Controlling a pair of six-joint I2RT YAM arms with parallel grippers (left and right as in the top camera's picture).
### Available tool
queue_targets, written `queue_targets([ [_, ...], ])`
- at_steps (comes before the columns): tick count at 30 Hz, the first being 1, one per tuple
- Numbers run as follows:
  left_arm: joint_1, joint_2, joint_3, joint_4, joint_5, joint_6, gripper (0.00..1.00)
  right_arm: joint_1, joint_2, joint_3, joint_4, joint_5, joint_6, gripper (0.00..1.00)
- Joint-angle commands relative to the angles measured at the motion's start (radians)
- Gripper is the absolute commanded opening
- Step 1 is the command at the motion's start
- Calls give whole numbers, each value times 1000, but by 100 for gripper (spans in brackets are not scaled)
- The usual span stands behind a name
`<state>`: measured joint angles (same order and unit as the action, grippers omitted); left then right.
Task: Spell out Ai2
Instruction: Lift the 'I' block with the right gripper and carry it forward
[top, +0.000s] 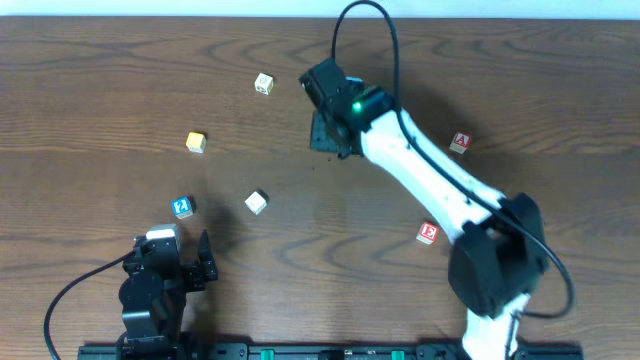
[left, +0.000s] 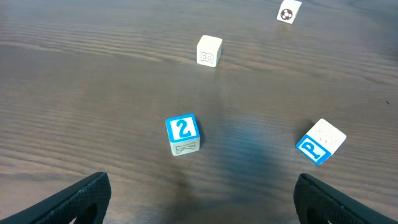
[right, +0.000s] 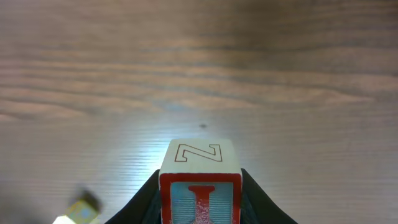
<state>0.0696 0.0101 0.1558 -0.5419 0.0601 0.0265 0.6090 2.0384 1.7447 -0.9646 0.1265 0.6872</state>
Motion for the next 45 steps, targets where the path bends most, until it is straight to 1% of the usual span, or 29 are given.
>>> queue_targets([
  [1, 4, -6, -11, 4, -10, -4, 95, 13, 112, 71, -53, -4, -54, 1],
  [7, 4, -6, -11, 4, -10, -4, 95, 26, 161, 86, -41, -22, -4, 1],
  [27, 4, -6, -11, 4, -10, -4, 95, 11, 211, 85, -3, 1, -8, 1],
  [33, 4, -6, -11, 4, -10, -4, 95, 11, 246, 85, -15, 2, -8, 1],
  [35, 4, -6, -11, 4, -10, -4, 95, 5, 246, 85, -15, 27, -9, 1],
  [45, 4, -6, -11, 4, -10, -4, 95, -14, 247, 85, -14, 23, -16, 1],
])
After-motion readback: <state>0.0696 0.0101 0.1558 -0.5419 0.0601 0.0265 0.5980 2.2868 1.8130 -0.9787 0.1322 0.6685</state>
